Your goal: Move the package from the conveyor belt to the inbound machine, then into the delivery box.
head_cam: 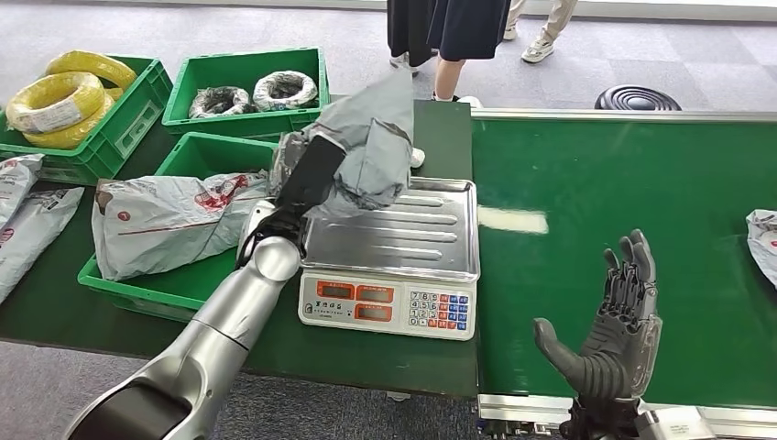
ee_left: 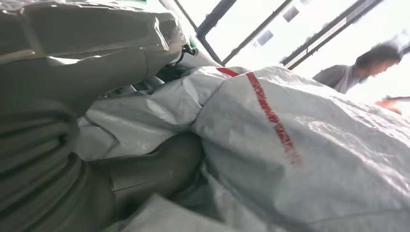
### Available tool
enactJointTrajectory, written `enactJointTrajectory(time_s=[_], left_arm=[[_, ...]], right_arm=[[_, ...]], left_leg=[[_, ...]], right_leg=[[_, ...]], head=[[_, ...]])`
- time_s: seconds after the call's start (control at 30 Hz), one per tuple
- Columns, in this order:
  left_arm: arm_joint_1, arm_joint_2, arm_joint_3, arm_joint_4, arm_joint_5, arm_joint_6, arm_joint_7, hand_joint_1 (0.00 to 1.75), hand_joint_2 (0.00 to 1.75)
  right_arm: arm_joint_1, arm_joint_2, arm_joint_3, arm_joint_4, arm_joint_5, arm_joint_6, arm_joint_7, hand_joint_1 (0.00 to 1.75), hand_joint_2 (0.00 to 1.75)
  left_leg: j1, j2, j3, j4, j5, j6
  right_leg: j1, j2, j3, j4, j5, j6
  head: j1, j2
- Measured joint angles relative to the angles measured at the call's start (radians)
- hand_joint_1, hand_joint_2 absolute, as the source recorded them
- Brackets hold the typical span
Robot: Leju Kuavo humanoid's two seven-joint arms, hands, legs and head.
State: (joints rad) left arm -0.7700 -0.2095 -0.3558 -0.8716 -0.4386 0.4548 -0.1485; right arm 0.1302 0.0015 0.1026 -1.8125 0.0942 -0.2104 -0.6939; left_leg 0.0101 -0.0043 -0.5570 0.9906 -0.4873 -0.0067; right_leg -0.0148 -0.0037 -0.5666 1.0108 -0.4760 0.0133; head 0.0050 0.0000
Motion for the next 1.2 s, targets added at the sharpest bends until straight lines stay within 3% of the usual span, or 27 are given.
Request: enactJointTrajectory(time_s=[0.27,0.57,0.7,0.83,0.97,1.2], left_arm=[[0.039,0.101,0.175,-0.265,-0.015,-0.021,0.044,1.75,1.75],[0.041,0.195,0.388,-0.33,-0.071,-0.038,0.076,1.72,1.75],[0.039,0.209,0.422,-0.331,-0.111,-0.056,0.121,0.0,1.75],[0.022,0.238,0.459,-0.265,-0.175,-0.173,0.208,0.0,1.75],[0.02,0.252,0.488,-0.171,-0.182,-0.304,0.198,0.0,1.75],[0.051,0.258,0.52,-0.132,-0.176,-0.343,0.188,0.0,1.75]], right_arm=[[0.037,0.029,-0.047,-0.001,0.031,0.012,0.011,0.0,1.75],[0.039,0.029,-0.075,0.001,0.045,0.02,0.039,0.0,1.75],[0.039,0.03,-0.078,0.001,0.049,0.02,0.043,0.0,1.75],[0.04,0.032,-0.085,0.0,0.061,0.014,0.058,0.0,1.75],[0.042,0.038,-0.105,-0.001,0.066,0.016,0.066,0.0,1.75],[0.044,0.044,-0.119,0.001,0.072,0.03,0.058,0.0,1.75]], left_leg=[[0.0,0.003,-0.001,0.0,0.0,0.0],[0.0,0.004,-0.001,0.0,0.0,0.0],[0.0,0.004,-0.002,0.0,0.0,0.0],[0.0,0.004,-0.001,0.0,0.0,0.0],[0.0,0.005,-0.001,0.0,0.0,0.0],[0.0,0.006,-0.001,0.0,0.0,0.0]], right_leg=[[0.0,0.002,-0.001,0.0,0.0,0.0],[0.0,0.002,-0.002,0.0,0.0,0.0],[0.0,0.002,-0.002,0.0,0.0,0.0],[0.0,0.003,-0.002,0.0,0.0,0.0],[0.0,0.003,-0.002,0.0,0.0,0.0],[0.0,0.004,-0.002,0.001,0.0,0.0]], head=[[0.0,0.0],[0.0,0.0],[0.0,0.0],[0.0,0.0],[0.0,0.0],[0.0,0.0]])
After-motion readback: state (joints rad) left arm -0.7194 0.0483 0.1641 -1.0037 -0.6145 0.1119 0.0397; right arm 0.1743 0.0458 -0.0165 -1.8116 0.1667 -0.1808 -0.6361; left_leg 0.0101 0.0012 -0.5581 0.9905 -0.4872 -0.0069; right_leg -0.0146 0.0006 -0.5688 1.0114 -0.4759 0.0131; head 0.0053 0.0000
